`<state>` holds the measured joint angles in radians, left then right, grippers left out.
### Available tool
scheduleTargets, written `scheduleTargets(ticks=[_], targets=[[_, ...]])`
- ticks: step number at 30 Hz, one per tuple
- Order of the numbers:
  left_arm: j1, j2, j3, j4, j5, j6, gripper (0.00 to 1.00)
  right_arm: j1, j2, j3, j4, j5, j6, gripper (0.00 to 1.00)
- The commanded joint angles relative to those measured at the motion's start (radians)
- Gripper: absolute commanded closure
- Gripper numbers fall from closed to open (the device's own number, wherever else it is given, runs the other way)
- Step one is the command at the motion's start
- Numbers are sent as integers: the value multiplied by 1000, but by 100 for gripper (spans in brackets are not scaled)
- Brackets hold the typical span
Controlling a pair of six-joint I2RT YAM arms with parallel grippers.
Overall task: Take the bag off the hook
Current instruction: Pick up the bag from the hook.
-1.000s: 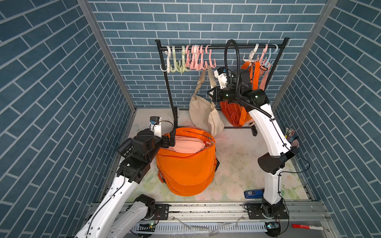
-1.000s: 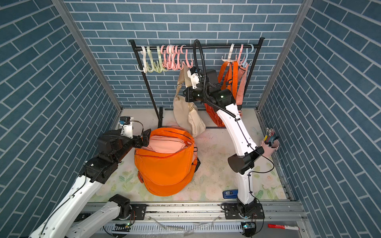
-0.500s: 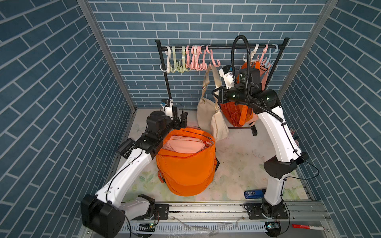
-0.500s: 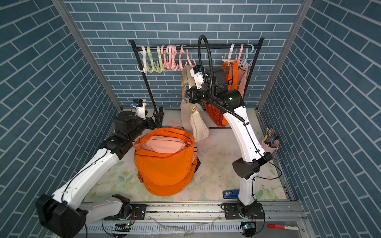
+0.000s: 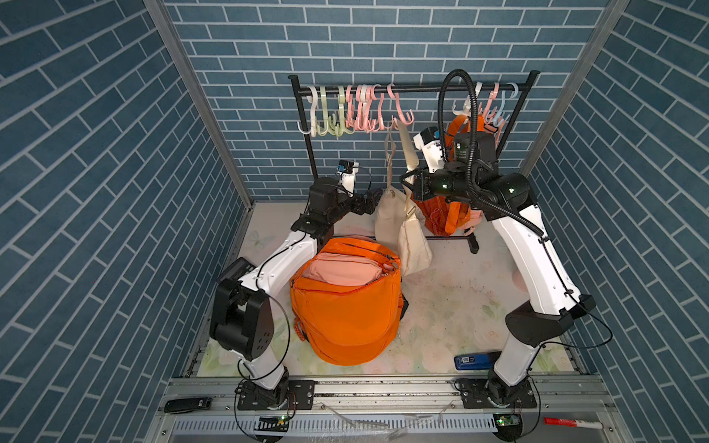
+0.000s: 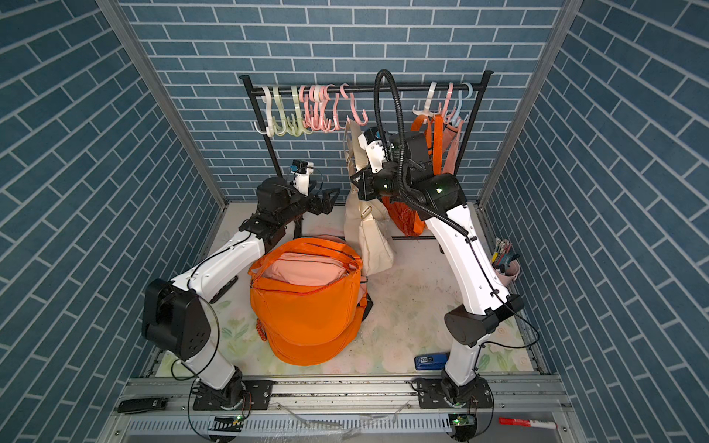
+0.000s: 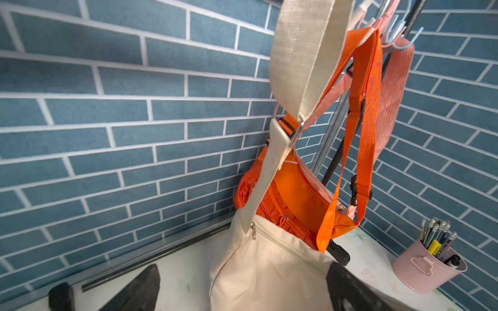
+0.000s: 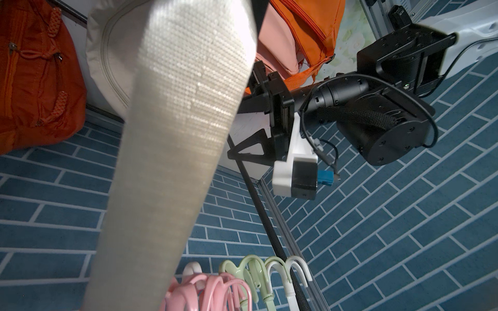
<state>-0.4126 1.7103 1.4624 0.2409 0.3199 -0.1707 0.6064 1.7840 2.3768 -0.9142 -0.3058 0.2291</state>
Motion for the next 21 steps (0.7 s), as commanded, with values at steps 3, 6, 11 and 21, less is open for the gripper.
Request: scheduleTargets(ticks=[3,6,11,21], targets=[[-23,105,94,109,87,-4,4,3,-53,-20,8,-41,-42,100],[-24,159,129,141,58,-32,6,2,-66,-41,9,-26,-43,100],[-24,233,192,194,4,-59,9,3,-90,-85,33,-31,-36,100],[-24,357,342,206,-3,-69,22,3,-105,-134,52,-41,-29,100]])
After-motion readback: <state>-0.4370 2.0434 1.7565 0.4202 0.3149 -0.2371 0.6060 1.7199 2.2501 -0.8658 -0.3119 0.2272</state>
